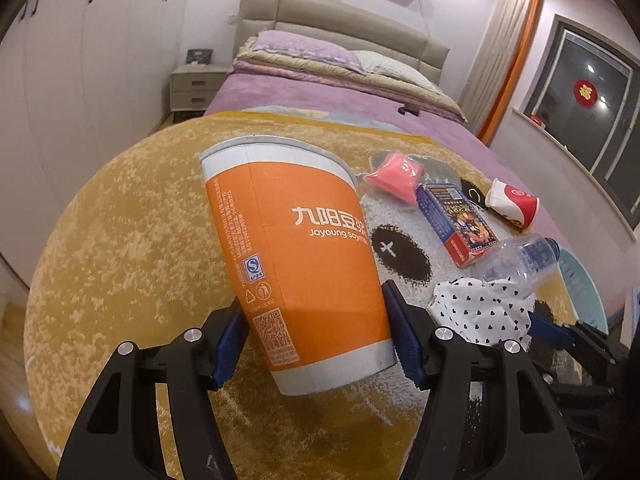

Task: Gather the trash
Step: 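Grasp the white polka-dot bag with the right tool, then carry the cup and bag over the wastebasket and open both tools to drop them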

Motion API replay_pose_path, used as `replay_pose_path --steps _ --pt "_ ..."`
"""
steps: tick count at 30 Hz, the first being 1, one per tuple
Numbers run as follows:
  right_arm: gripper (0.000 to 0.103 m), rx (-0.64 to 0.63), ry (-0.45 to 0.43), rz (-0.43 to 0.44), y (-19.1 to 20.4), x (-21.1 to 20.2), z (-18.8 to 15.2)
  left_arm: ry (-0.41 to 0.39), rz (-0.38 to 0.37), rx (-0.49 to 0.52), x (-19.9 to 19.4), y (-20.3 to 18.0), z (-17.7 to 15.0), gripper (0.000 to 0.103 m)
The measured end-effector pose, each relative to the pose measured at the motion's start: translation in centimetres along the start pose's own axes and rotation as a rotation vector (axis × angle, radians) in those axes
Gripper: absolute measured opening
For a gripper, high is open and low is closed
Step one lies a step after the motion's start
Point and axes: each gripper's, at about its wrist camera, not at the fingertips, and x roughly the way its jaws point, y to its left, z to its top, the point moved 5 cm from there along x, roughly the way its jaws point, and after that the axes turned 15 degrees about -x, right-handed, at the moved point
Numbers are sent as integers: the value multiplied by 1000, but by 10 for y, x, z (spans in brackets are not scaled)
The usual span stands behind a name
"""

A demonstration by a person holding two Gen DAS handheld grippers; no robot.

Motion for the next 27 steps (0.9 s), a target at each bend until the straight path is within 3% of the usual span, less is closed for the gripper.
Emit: replay_pose_path --steps 4,9,13,21,27 --pt "47 39 4 36 0 7 4 -42 2 38 -7 -6 -3 62" --pt "23 13 31 3 5 16 9 -61 -3 48 -11 -8 -4 62" --pt "10 -11 12 15 11 11 8 -63 -4 37 -12 -6 -3 62" --pt "7 -25 -47 50 27 -18 3 -82 -18 70 -21 -16 0 62" --pt "7 -9 -114 -5 16 -57 6 -116 -83 102 -45 -44 6 62"
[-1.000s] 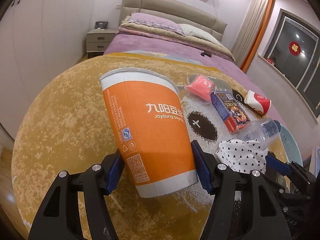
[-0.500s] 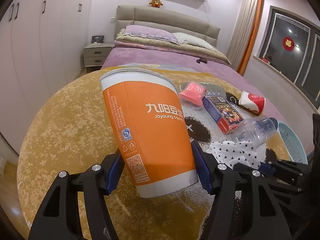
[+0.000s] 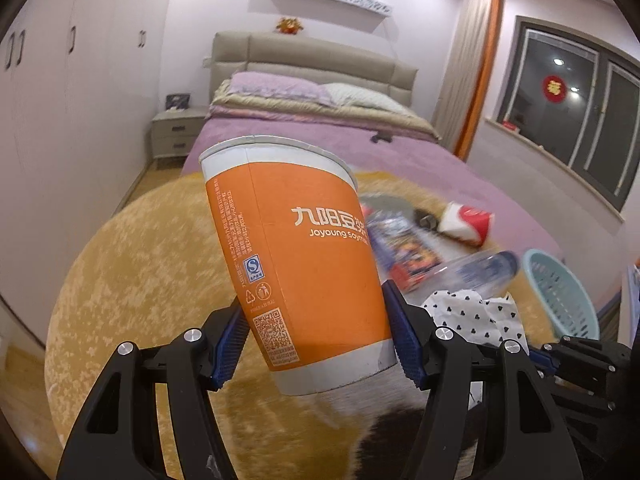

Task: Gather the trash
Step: 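Carry the cup and bag over the wastebasket and open both tools to drop them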

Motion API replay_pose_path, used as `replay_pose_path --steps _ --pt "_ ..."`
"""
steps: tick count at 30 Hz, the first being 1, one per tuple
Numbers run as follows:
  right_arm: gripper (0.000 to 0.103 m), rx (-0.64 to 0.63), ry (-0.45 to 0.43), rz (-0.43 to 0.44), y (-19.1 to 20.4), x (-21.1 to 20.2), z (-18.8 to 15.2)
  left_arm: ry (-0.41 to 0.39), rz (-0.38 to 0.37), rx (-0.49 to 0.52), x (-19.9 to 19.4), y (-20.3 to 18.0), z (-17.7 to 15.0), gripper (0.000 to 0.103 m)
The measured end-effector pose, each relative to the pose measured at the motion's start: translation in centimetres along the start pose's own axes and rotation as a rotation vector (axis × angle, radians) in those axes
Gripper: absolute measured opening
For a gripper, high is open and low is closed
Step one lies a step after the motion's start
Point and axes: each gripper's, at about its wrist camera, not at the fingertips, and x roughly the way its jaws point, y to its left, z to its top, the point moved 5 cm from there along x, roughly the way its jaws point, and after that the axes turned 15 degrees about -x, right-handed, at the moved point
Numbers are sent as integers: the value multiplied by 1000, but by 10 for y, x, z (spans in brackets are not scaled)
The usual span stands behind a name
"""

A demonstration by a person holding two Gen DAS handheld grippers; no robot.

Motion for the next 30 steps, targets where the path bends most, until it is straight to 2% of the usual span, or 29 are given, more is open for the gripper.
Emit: replay_pose_path --steps 6,14,18,22,30 --pt "7 61 -68 -105 -40 -38 6 -10 -81 51 -8 -45 9 62" --pt "7 169 -120 -276 -112 -86 -5 25 -187 142 7 -120 5 62" --pt "7 233 -121 -345 -152 -99 -16 71 -238 191 24 -162 -5 62" --pt "7 295 -111 -419 -193 -112 -33 163 -317 205 44 -204 -19 62" --pt "7 426 -60 -525 -272 -119 -70 257 -389 289 87 -284 -43 62"
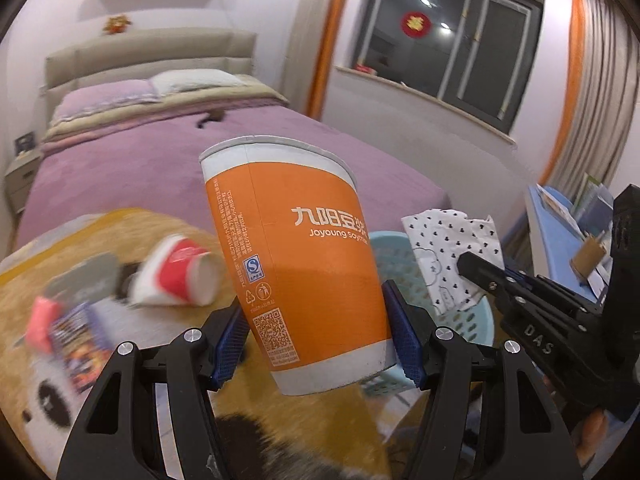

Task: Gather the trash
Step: 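Carry the cup and bag over the wastebasket and open both tools to drop them, then grasp the comic card box with the left tool while the right tool grasps the clear plastic bottle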

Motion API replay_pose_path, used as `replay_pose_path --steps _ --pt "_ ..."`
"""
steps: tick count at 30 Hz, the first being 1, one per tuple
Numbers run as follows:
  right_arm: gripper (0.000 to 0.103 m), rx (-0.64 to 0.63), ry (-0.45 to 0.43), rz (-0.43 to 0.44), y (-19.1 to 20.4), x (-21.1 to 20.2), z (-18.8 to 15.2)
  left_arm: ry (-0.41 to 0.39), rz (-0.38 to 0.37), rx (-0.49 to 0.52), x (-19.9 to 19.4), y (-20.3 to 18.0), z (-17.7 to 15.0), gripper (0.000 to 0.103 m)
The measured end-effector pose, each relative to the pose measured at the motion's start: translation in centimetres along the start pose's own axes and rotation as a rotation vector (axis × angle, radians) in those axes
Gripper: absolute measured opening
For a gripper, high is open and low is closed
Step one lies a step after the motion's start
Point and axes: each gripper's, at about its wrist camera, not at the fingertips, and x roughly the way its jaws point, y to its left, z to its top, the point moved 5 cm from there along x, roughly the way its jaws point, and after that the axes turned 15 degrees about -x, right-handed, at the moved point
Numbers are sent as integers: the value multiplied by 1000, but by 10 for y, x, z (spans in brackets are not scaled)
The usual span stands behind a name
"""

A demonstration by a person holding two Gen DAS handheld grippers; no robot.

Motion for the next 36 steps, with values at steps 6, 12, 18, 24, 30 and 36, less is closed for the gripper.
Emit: replay_pose_path --steps 6,12,18,24,30,36 --pt "7 94 54 -51 -43 28 -16 42 -33 31 43 -29 -1 62" --pt "8 169 116 -83 -70 48 -37 62 -41 33 63 -33 -8 62" --pt "27 228 174 -86 -83 60 -58 57 -58 13 60 -28 -13 84" --pt "53 239 129 -82 -75 43 -54 11 -70 -28 33 -17 -7 90" --pt "53 191 69 -39 -43 19 -36 -77 -55 -106 -10 12 3 93" --pt "53 142 30 14 -10 6 -19 -119 -8 -162 -50 51 11 93"
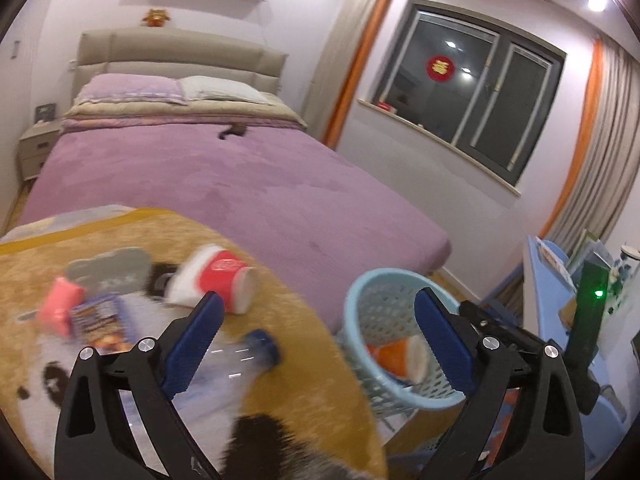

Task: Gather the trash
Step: 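Grasp the comic card box with the left tool while the right tool grasps the clear plastic bottle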

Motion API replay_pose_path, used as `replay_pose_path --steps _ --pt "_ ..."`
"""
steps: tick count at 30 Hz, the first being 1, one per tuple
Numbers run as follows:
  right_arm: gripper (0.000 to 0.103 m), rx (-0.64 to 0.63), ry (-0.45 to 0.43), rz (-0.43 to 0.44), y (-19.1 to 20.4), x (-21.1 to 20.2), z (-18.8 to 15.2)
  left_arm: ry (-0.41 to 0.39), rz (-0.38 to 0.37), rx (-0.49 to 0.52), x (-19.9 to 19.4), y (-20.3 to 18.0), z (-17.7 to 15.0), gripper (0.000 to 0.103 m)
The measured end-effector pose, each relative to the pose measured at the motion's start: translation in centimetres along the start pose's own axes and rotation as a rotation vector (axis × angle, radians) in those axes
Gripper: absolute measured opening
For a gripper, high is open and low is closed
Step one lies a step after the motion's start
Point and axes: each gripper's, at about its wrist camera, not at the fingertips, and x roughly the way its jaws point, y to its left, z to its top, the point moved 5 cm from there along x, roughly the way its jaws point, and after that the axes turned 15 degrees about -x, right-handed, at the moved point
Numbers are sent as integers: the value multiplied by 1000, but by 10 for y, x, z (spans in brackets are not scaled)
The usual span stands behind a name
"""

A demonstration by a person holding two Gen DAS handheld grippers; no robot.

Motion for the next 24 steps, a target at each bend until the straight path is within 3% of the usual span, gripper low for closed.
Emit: replay_pose_path --steps 9,13,15,18,24 --pt "54 -109 -19 136 74 4 9 -14 134 -112 -36 91 25 93" --pt "54 -152 -9 208 109 12 10 113 237 -178 -25 139 23 91" --pt "54 -174 1 242 125 18 8 164 230 -225 -17 158 22 89" --pt "54 -208 16 274 146 27 7 184 226 -262 -10 173 23 86" --pt "53 -273 42 313 179 44 9 249 289 -252 23 180 21 78"
